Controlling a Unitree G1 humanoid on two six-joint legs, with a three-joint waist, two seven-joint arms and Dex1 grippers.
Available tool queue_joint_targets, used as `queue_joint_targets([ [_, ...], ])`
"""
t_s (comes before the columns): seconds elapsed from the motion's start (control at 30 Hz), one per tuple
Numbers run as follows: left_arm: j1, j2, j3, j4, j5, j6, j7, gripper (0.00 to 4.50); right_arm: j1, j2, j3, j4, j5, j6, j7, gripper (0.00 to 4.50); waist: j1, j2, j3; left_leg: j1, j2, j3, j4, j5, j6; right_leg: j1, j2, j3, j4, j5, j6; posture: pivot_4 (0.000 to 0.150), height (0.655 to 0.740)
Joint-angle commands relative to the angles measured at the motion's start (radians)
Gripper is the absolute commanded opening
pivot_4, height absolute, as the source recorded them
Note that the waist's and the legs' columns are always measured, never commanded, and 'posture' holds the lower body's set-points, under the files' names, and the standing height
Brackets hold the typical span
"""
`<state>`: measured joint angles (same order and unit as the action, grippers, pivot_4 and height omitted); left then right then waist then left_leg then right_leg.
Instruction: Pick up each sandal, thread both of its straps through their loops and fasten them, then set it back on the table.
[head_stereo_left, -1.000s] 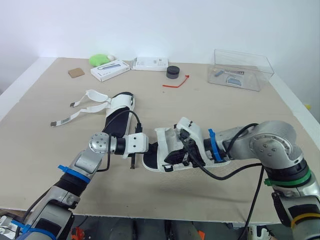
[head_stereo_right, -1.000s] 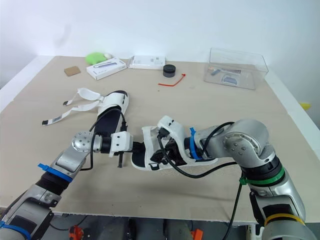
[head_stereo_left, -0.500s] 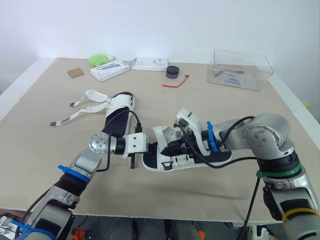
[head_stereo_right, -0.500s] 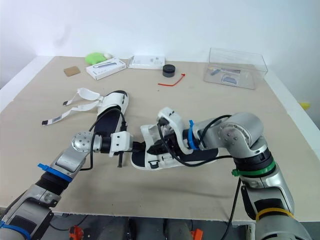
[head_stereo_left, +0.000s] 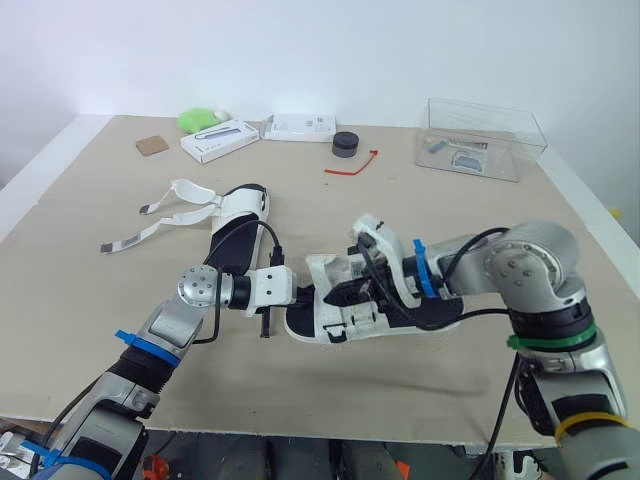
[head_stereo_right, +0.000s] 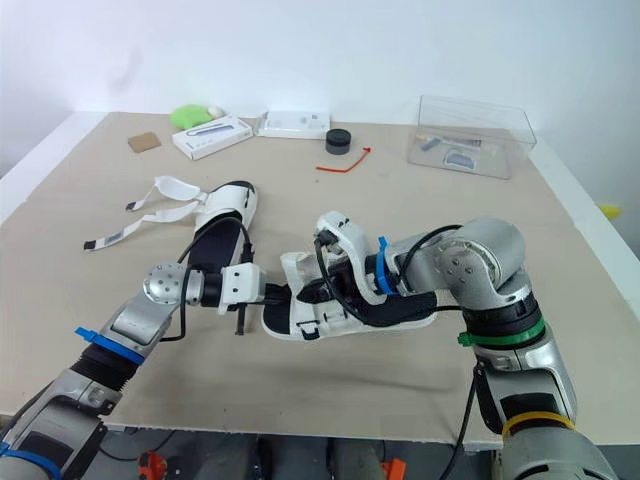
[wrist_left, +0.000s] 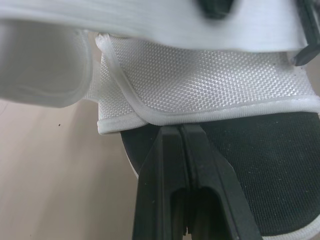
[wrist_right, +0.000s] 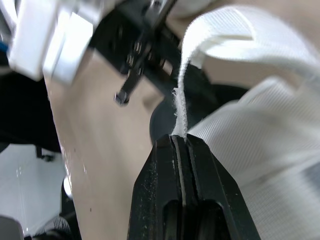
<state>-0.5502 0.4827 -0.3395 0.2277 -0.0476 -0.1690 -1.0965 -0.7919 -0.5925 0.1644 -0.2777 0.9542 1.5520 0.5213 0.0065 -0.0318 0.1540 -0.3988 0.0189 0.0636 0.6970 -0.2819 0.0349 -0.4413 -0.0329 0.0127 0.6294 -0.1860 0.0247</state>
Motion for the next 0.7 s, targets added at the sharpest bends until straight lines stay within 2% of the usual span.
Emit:
queue_joint_targets([
  [0.03, 0.020, 0.012, -0.018, 0.035, 0.049, 0.016, 0.008, 0.00, 0.041, -0.009, -0.008, -0.088, -0.006, 0.006, -0.004, 0.08, 0.000, 0.000, 0.000, 0.000, 0.000, 0.000, 0.000, 0.000, 0.000, 0.000, 0.000, 0.000, 0.000, 0.000, 0.000, 0.150, 0.7400],
  [0.33, 0.019, 0.009, -0.023, 0.039, 0.050, 0.011, 0.002, 0.00, 0.114, -0.048, 0.003, -0.196, -0.043, -0.059, 0.031, 0.08, 0.000, 0.000, 0.000, 0.001, 0.000, 0.000, 0.000, 0.000, 0.000, 0.001, 0.002, 0.000, 0.000, 0.000, 0.000, 0.150, 0.7400],
  [0.37, 0.019, 0.009, -0.024, 0.039, 0.050, 0.011, 0.001, 0.00, 0.108, -0.054, -0.010, -0.198, -0.036, -0.064, 0.044, 0.72, 0.000, 0.000, 0.000, 0.001, 0.000, 0.000, 0.000, 0.000, 0.000, 0.001, 0.002, 0.000, 0.000, -0.001, 0.000, 0.150, 0.7400],
  [0.43, 0.020, 0.008, -0.026, 0.036, 0.050, 0.012, 0.001, 0.00, 0.089, -0.064, -0.057, -0.196, -0.011, -0.067, 0.073, 1.41, 0.000, 0.000, 0.000, 0.001, 0.000, 0.000, 0.000, 0.000, 0.000, 0.001, 0.002, 0.000, 0.000, 0.000, 0.000, 0.150, 0.7400],
  [0.47, 0.020, 0.008, -0.026, 0.036, 0.050, 0.011, 0.000, 0.00, 0.080, -0.070, -0.079, -0.193, 0.005, -0.064, 0.088, 2.06, 0.000, 0.000, 0.000, 0.001, 0.000, 0.000, 0.000, 0.000, 0.000, 0.001, 0.002, 0.000, 0.000, 0.000, 0.000, 0.150, 0.7400],
  [0.5, 0.020, 0.009, -0.026, 0.036, 0.050, 0.011, 0.000, 0.00, 0.071, -0.079, -0.118, -0.187, 0.045, -0.046, 0.112, 2.41, 0.000, 0.000, 0.000, 0.001, 0.000, 0.000, 0.000, 0.000, 0.000, 0.001, 0.002, 0.000, 0.000, 0.000, 0.000, 0.150, 0.7400],
  [0.53, 0.020, 0.010, -0.026, 0.036, 0.050, 0.010, -0.001, 0.00, 0.066, -0.091, -0.154, -0.184, 0.086, -0.027, 0.137, 3.08, 0.000, 0.000, 0.000, 0.001, 0.000, 0.000, 0.000, 0.000, 0.000, 0.001, 0.002, 0.000, 0.000, 0.000, 0.000, 0.150, 0.7400],
  [0.57, 0.020, 0.011, -0.026, 0.036, 0.050, 0.010, -0.002, 0.00, 0.064, -0.113, -0.190, -0.182, 0.141, -0.001, 0.172, 3.30, 0.000, 0.000, 0.000, 0.001, 0.000, 0.000, 0.000, 0.000, 0.000, 0.000, 0.002, 0.000, 0.000, 0.000, 0.000, 0.150, 0.7400],
  [0.63, 0.020, 0.012, -0.025, 0.037, 0.050, 0.008, -0.003, 0.00, 0.076, -0.150, -0.252, -0.176, 0.249, 0.047, 0.224, 4.22, 0.001, 0.000, 0.000, 0.001, 0.000, 0.000, 0.000, 0.000, 0.000, 0.000, 0.002, 0.000, 0.000, 0.000, 0.000, 0.150, 0.7400],
  [0.67, 0.021, 0.013, -0.025, 0.037, 0.050, 0.007, -0.004, 0.00, 0.093, -0.167, -0.271, -0.173, 0.294, 0.058, 0.231, 4.43, 0.001, 0.000, 0.000, 0.000, 0.000, -0.001, 0.000, 0.000, 0.000, 0.001, 0.002, 0.000, 0.000, 0.000, 0.000, 0.150, 0.7400],
  [0.7, 0.020, 0.014, -0.025, 0.038, 0.049, 0.006, -0.005, 0.00, 0.123, -0.184, -0.278, -0.183, 0.321, 0.062, 0.225, 4.43, 0.001, 0.000, 0.000, 0.000, 0.000, -0.001, 0.000, 0.000, 0.000, 0.001, -0.001, 0.000, 0.000, -0.001, 0.000, 0.150, 0.7400],
])
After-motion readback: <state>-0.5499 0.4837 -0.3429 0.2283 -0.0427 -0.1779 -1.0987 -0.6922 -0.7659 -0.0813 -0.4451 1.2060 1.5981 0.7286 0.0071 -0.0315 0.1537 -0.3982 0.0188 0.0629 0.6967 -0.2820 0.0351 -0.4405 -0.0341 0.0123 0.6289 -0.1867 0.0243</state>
